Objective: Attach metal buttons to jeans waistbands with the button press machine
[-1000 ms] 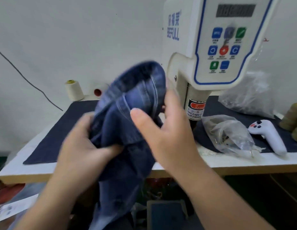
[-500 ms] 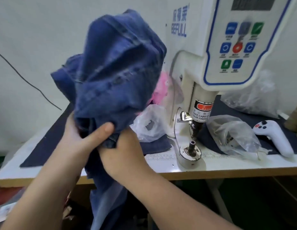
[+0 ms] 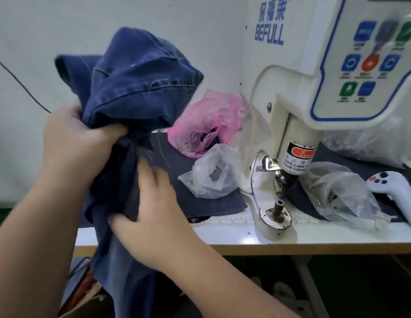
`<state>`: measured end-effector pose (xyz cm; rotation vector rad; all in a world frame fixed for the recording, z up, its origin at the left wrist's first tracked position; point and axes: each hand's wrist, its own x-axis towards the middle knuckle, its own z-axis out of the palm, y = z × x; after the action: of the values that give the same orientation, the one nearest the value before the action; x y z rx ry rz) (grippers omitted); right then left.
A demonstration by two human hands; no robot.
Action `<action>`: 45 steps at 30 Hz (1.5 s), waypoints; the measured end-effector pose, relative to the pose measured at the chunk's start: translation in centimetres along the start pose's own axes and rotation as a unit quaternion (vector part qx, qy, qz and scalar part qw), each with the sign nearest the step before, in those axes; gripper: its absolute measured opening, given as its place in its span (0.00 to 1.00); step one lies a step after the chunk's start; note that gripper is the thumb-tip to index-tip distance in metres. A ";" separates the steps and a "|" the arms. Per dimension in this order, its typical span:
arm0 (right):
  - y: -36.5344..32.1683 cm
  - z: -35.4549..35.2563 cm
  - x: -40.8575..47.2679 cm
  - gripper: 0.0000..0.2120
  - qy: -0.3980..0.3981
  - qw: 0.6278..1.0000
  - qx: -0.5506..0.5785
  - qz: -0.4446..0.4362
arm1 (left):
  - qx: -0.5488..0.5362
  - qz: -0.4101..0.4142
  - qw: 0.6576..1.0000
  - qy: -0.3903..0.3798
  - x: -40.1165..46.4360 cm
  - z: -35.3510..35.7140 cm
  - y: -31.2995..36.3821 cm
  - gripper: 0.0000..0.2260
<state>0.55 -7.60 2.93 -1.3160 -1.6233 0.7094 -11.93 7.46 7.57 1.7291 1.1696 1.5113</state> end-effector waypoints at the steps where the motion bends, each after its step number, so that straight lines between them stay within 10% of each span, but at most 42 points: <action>1: 0.7 0.0 -0.5 0.36 -0.020 1.000 0.002 -0.001 | 0.022 -0.008 1.000 0.010 1.3 0.0 0.0 0.17; 7: 3.4 -1.5 -2.5 0.16 -0.068 0.998 -0.007 0.018 | 0.223 0.079 0.966 0.101 1.7 3.1 0.7 0.17; 13: 6.0 -8.4 -6.5 0.12 0.000 0.999 -0.019 0.037 | 0.389 -0.141 0.901 -0.129 -3.0 8.6 -4.2 0.35; 18: 6.9 -15.5 -11.2 0.07 0.142 0.985 -0.094 -0.033 | 0.390 0.119 0.912 -0.042 -5.5 10.5 -3.5 0.26; 23: 11.9 -24.5 -8.7 0.16 0.381 0.897 -0.200 0.105 | 0.291 0.184 0.900 -0.267 -5.8 14.0 -0.9 0.07; 31: 17.4 -23.2 -8.1 0.18 0.299 0.836 -0.421 0.186 | 0.496 0.099 0.772 -0.384 -5.4 18.2 -1.0 0.13; 45: 17.8 -23.4 -7.8 0.15 0.315 0.827 -0.428 0.185 | 0.575 0.064 0.732 -0.361 -5.4 18.7 -0.4 0.04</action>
<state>29.60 -12.70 -4.56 -2.2443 -1.1280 -0.3399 6.14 5.42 0.67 2.7911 1.6207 -0.1725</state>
